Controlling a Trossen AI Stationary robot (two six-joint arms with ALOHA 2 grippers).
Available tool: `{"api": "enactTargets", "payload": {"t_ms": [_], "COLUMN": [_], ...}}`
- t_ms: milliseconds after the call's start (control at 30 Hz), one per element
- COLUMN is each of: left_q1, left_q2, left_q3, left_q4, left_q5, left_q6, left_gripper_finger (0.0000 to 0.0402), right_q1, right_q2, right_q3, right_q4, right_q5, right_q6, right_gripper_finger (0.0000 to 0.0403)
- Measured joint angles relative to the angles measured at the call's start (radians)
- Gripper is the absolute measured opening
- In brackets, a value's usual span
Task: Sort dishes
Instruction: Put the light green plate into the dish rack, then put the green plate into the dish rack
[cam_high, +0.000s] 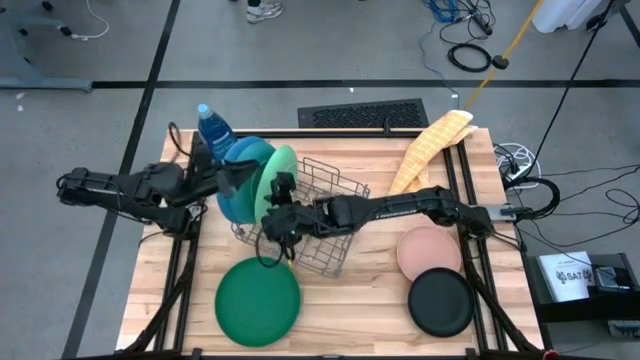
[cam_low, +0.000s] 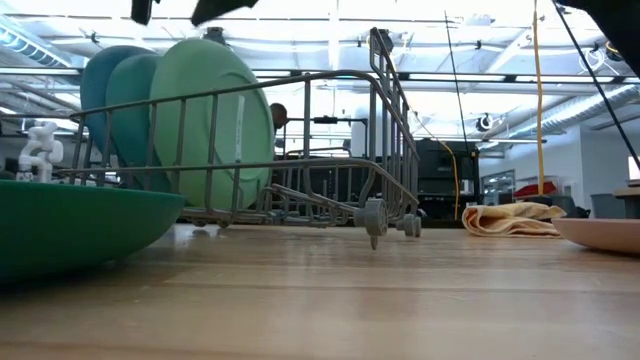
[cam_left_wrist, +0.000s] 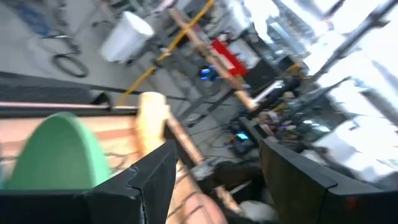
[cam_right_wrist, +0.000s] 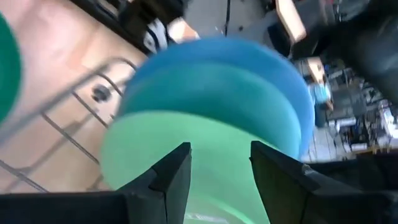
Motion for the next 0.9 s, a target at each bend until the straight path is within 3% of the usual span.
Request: {"api": "enactTargets", "payload": {"t_ms": [233, 400, 900], "left_q1": [-0.011, -0.049, -0.147], "left_q2": [-0.054, -0.072, -0.134], "left_q3": [0.0, 0.0, 0.0], "left_q4": [0.152, 0.259, 0.316], "left_q5": [0.147, 0.225, 0.372], "left_q6": [0.119, 0.223, 0.516], "left_gripper_finger": [0.0229, 0.0229, 0.0228], "right_q1": [-0.075, -0.124, -0.207], "right_q2": [0.0, 0.005, 0.007], "right_q3": [0.0, 0.002, 0.002], "right_q4": [-0.025, -0.002, 0.078], "right_q5": [0.015, -0.073, -0.524], "right_q6": [0.106, 0.128, -0.004], "right_gripper_finger": [0.016, 0.016, 0.016]}}
